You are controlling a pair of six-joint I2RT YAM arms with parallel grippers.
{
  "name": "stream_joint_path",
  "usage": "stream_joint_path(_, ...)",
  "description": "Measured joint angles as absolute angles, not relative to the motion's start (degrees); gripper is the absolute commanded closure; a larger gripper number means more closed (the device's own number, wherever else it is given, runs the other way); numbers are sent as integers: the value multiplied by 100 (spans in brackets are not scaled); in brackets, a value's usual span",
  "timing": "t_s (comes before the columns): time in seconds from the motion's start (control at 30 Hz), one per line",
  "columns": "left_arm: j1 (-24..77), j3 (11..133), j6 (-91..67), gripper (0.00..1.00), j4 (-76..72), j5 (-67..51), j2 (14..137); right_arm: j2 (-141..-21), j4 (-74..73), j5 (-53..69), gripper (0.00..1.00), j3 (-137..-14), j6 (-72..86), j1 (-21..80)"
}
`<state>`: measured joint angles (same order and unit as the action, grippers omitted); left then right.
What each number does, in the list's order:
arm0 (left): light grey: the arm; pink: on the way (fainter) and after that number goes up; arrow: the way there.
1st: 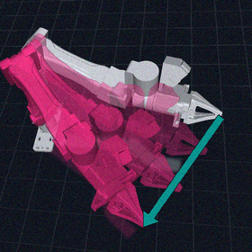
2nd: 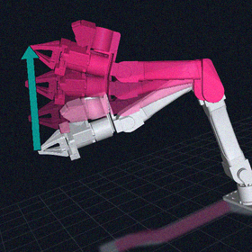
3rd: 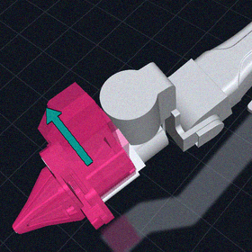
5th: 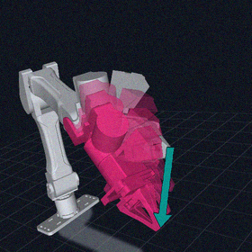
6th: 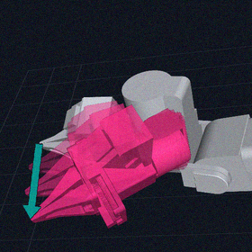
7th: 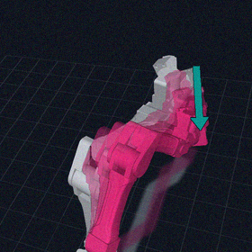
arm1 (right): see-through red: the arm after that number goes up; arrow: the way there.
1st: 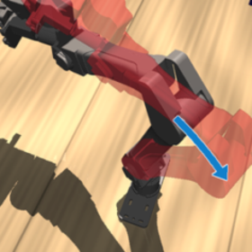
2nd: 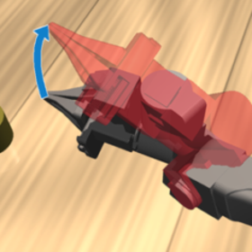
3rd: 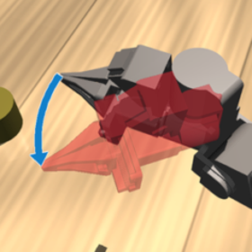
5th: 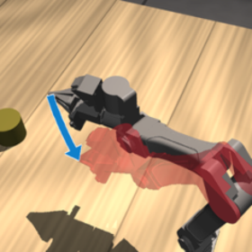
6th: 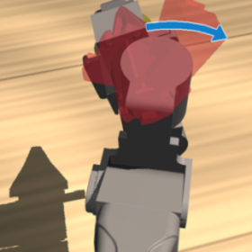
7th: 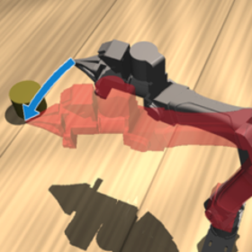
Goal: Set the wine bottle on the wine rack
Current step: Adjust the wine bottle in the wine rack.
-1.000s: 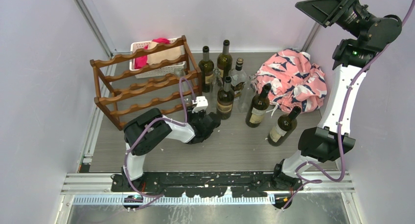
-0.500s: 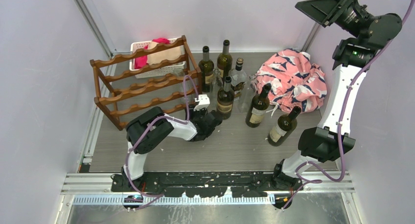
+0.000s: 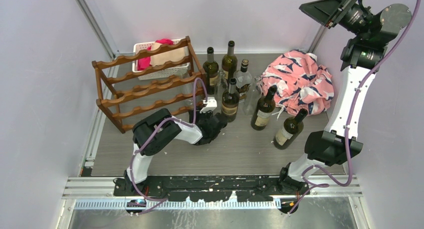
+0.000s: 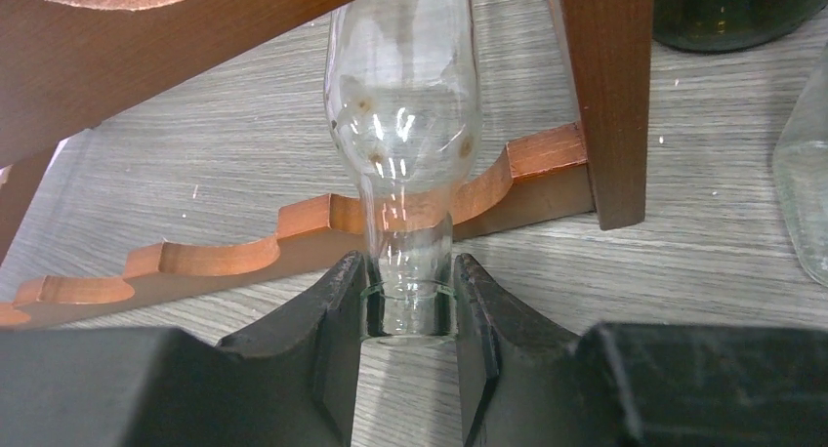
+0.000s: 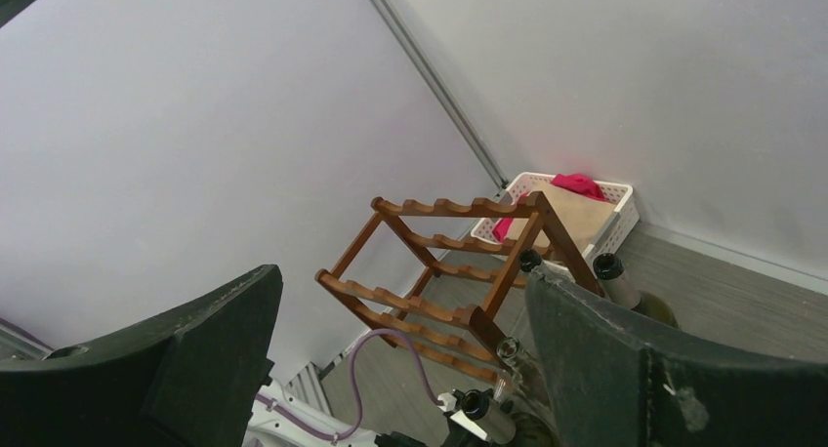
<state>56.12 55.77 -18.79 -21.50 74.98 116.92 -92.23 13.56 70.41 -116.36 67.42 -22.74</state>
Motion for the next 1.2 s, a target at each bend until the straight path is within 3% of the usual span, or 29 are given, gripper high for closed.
stream_joint_path(0.63,5607,5384,-353,100,-3889,7662,12097,-9223,1151,7041,0,-11649,6584,-2274)
stream_joint_path(1.2,5343,4875,-1485,100,-4226,7078,11793,-9225,1149,7041,0,-11657,6584,-2272)
